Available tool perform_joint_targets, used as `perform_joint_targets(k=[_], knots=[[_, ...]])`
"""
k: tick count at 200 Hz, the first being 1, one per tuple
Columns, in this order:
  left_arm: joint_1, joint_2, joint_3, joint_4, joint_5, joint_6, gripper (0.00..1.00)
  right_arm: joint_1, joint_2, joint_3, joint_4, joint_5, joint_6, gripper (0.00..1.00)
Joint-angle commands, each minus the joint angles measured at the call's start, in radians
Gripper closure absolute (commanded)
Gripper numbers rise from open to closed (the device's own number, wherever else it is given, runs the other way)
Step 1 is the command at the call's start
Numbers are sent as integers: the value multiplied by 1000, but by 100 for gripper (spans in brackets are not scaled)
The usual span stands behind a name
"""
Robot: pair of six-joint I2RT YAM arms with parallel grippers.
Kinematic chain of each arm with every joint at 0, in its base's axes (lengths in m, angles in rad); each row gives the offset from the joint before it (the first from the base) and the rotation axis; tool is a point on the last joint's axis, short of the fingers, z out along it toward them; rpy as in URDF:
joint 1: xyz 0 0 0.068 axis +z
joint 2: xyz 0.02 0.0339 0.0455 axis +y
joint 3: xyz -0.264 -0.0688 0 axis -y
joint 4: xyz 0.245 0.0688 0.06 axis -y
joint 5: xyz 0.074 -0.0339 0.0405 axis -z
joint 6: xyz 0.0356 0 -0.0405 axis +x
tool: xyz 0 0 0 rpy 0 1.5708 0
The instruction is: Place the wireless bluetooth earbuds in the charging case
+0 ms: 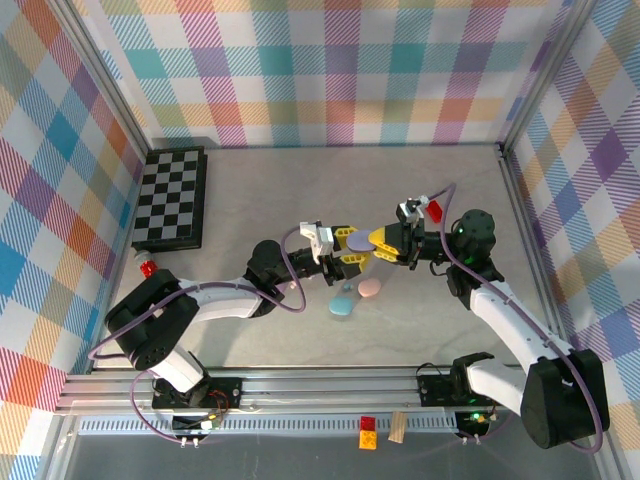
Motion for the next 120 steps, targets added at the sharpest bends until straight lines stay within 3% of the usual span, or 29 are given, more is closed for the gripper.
perform_joint_targets(k=[1, 120], knots=[[3, 5, 16, 62, 27, -9, 51, -3, -23, 29, 24, 13, -12, 94], [4, -14, 24, 61, 30, -33, 54, -3, -37, 20, -56, 15, -56, 94]])
